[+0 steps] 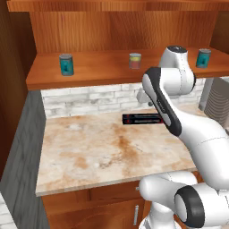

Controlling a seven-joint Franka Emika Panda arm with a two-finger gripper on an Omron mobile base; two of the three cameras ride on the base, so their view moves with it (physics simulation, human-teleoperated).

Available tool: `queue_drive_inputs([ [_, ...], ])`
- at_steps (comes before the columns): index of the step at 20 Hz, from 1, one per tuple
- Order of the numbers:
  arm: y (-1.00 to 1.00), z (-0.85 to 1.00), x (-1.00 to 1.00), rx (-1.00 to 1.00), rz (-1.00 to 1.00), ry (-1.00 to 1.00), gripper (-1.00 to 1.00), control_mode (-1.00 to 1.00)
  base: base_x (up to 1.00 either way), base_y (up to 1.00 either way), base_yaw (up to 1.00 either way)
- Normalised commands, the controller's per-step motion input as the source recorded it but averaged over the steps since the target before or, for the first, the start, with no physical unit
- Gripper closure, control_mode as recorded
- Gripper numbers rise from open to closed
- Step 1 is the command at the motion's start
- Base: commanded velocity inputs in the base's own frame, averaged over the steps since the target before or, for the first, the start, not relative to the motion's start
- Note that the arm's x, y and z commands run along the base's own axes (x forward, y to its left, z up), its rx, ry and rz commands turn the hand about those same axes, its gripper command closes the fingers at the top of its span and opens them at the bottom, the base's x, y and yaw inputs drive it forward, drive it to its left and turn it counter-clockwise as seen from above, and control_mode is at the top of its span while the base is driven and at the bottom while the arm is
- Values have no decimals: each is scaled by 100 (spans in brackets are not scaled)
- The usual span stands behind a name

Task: Stack two cans on top of the other two cans in the cabinet.

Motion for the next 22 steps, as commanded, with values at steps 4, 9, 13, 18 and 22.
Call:
queue_drive_inputs([
  [4, 0, 0, -7, 0, 0, -2, -100, -100, 0, 0, 0],
  [9, 0, 8, -22, 6, 0, -35, -100, -100, 0, 0, 0],
  [13, 3, 36, -13, 15, -1, -41, -100, -100, 0, 0, 0],
  [18, 8, 46, -2, 16, 0, -33, -100, -100, 0, 0, 0],
  [22, 16, 52, 0, 5, 0, -17, -100, -100, 0, 0, 0],
])
